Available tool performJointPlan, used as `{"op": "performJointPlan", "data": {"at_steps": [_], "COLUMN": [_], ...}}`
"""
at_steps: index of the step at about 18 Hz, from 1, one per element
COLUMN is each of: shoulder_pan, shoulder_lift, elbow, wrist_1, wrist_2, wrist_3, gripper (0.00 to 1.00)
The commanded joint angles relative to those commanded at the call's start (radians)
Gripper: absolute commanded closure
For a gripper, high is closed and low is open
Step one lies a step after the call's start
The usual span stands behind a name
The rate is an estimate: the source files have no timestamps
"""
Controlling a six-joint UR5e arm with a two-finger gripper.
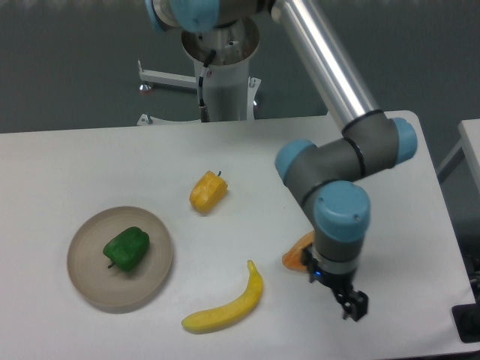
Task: Pick up the green pepper from the plate
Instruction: 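Move the open gripper across the table to above the green pepper on the plate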
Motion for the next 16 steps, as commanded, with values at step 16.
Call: {"op": "performJointPlan", "data": {"at_steps": [16], "shoulder_pan": [-0.172], "shoulder_lift": [0.261], "elbow": [-0.414], "wrist_1": [0.067], "wrist_2": [-0.227], "wrist_3": [-0.560], "gripper": [0.00]}}
